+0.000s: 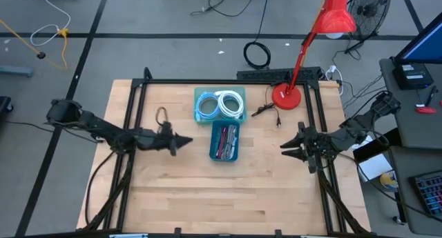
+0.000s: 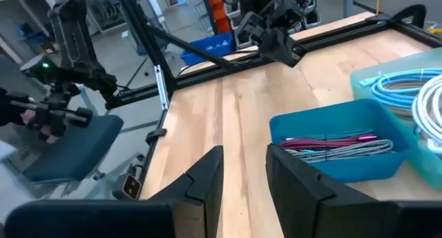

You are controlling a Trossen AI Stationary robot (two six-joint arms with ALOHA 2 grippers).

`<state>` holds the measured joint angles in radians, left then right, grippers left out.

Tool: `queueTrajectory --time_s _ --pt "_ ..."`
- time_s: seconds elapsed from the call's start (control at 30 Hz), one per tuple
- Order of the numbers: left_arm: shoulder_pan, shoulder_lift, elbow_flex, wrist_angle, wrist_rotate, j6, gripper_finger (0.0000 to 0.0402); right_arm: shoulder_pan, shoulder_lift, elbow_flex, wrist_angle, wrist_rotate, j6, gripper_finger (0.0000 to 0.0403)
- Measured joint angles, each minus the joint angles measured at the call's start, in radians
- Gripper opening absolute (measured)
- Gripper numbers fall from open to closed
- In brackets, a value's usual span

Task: Pick & Place USB Port
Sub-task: Return to Home Position

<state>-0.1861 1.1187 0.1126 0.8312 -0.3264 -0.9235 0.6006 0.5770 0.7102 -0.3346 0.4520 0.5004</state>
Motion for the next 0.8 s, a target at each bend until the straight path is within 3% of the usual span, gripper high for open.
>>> queueTrajectory --time_s 0.1,0.13,0.27,0.33,0.43,0.57,0.7,0.8 --pt "0.067 -0.078 -0.101 0.129 -0.014 0.037 0.0000 0.000 0.006 0.000 0.002 0.032 0.009 0.0100" --pt "0.091 -0.102 -0.098 0.077 -0.026 0.084 0.0000 0.000 0.008 0.000 0.001 0.045 0.009 0.0100" --pt "0.170 -0.177 -0.095 0.102 0.017 0.487 0.0000 -0.001 0.019 0.000 0.002 0.059 0.007 0.0100" --pt "0.233 -0.210 -0.098 0.099 0.051 0.620 0.0000 -0.002 0.030 0.000 0.001 0.072 0.009 0.0100" --pt "0.405 -0.251 -0.096 0.093 0.192 0.560 0.0000 -0.004 0.041 0.000 0.001 0.075 0.010 0.0100" --pt "0.638 -0.275 -0.098 0.005 0.525 0.480 0.0000 -0.004 0.055 0.000 0.002 0.075 0.010 0.0100" --pt "0.796 -0.312 -0.097 0.007 0.616 0.402 0.0000 -0.005 0.059 0.000 0.002 0.075 0.010 0.0100" --pt "0.819 -0.372 -0.097 0.027 0.687 0.370 0.0000 -0.005 0.060 0.000 0.001 0.076 0.010 0.0100"
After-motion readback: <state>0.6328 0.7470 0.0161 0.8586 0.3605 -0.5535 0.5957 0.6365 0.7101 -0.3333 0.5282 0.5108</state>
